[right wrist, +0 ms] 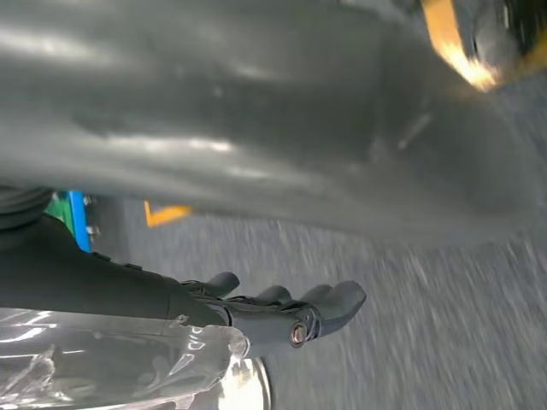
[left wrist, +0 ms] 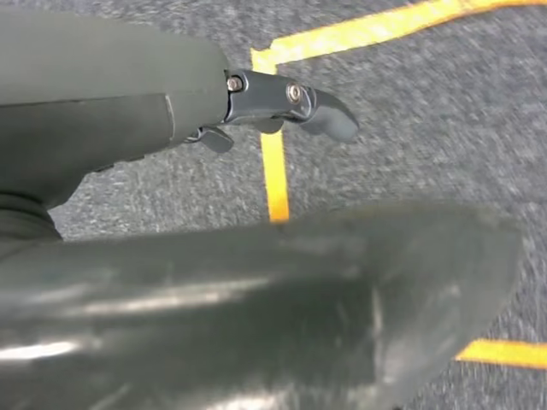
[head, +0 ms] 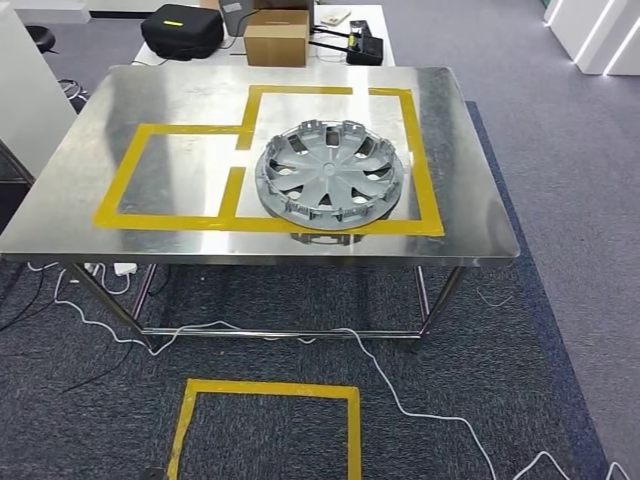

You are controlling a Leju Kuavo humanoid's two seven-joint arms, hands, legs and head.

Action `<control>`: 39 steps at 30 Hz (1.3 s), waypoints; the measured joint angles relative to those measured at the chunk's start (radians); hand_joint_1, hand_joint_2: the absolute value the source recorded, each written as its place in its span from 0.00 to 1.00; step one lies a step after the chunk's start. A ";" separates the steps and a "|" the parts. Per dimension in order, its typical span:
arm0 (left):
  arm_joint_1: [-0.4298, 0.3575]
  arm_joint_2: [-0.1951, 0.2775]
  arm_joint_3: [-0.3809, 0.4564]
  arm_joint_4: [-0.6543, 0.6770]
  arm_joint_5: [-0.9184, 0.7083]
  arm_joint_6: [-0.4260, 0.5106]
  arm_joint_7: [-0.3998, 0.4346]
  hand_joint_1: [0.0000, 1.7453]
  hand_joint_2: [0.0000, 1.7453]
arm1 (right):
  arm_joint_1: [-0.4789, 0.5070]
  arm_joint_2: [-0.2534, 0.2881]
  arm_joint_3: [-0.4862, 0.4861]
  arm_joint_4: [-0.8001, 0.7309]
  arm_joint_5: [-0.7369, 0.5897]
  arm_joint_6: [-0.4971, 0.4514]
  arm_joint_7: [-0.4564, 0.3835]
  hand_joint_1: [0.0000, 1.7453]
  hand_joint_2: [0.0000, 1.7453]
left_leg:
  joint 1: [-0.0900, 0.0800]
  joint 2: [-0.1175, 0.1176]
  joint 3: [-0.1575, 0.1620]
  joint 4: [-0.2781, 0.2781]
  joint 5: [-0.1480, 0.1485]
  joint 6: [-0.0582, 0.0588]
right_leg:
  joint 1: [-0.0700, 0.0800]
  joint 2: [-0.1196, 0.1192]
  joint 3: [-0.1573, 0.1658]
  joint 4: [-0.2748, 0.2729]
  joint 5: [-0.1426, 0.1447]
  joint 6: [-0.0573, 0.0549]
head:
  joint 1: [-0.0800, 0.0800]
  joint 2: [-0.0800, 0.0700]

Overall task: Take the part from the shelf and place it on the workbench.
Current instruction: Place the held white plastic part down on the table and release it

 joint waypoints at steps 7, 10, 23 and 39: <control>0.002 -0.006 0.013 0.000 0.006 -0.019 0.010 0.00 0.00 | -0.019 0.003 -0.034 0.053 -0.012 0.025 -0.009 0.00 0.00 | 0.002 0.005 -0.108 0.006 0.087 -0.004 | -0.005 -0.001 0.045 0.183 -0.090 0.015 | 0.005 0.000; 0.002 -0.006 0.021 0.000 0.020 -0.028 0.013 0.00 0.00 | -0.031 0.002 -0.037 0.062 -0.003 0.035 0.003 0.00 0.00 | 0.000 0.004 -0.138 0.014 0.117 -0.021 | -0.004 0.001 0.204 -0.037 -0.102 0.009 | 0.007 0.000; 0.012 0.001 0.076 0.000 0.060 -0.016 0.003 0.00 0.00 | -0.032 -0.019 -0.028 0.076 0.007 0.048 -0.038 0.00 0.00 | 0.008 -0.013 -0.098 0.195 -0.010 -0.051 | 0.001 0.001 0.069 -0.059 0.002 -0.033 | -0.002 0.000; 0.008 0.005 0.090 0.000 0.049 -0.014 -0.024 0.00 0.00 | -0.036 -0.039 -0.049 0.098 -0.003 0.108 -0.058 0.00 0.00 | 0.003 0.041 -0.108 0.012 0.089 -0.009 | 0.000 0.000 0.142 0.041 -0.077 0.010 | 0.015 0.000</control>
